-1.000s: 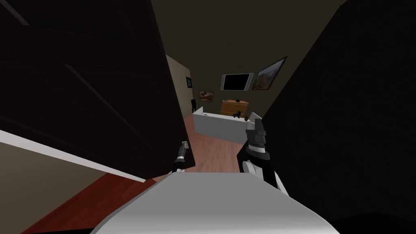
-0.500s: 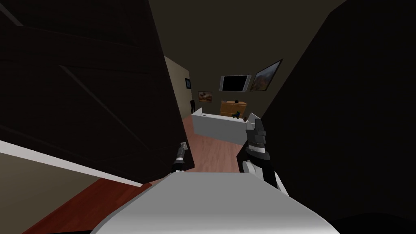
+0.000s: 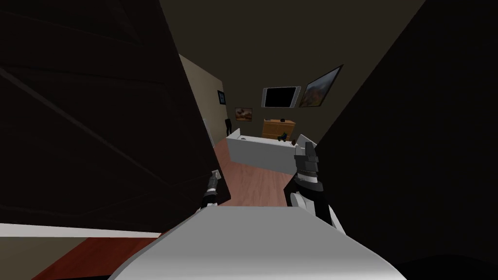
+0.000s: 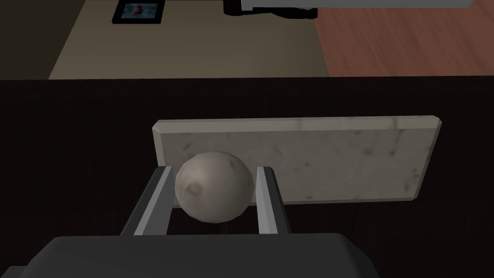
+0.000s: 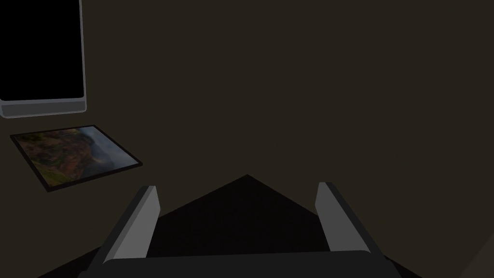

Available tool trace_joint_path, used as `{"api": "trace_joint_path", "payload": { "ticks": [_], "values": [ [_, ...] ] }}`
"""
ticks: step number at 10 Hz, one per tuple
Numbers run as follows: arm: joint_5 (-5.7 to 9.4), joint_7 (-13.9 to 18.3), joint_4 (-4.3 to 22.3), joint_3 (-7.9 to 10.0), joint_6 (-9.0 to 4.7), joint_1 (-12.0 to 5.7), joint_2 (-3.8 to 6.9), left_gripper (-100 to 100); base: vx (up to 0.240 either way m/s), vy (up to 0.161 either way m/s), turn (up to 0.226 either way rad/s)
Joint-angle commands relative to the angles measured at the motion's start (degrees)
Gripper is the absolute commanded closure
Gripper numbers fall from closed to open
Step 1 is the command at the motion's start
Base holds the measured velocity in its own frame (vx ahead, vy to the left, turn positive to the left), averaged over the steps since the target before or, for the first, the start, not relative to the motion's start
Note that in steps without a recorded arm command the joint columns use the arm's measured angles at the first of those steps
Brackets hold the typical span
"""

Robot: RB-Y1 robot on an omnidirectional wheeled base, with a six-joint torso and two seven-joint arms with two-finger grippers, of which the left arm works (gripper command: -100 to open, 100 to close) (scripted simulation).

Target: Push the door open

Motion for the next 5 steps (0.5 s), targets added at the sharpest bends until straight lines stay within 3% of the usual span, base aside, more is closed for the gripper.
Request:
{"api": "trace_joint_path", "payload": {
  "ticks": [1,2,5],
  "values": [
    [1.24,-0.93,-0.3,1.62,-0.24,0.22,0.44,100,0.153,-0.007,-0.02],
    [1.24,-0.93,-0.3,1.62,-0.24,0.22,0.44,100,0.104,0.007,0.001],
    [3.54,-2.48,-0.95,3.91,-0.24,0.82,0.61,100,0.125,0.008,-0.054]
  ]
}}
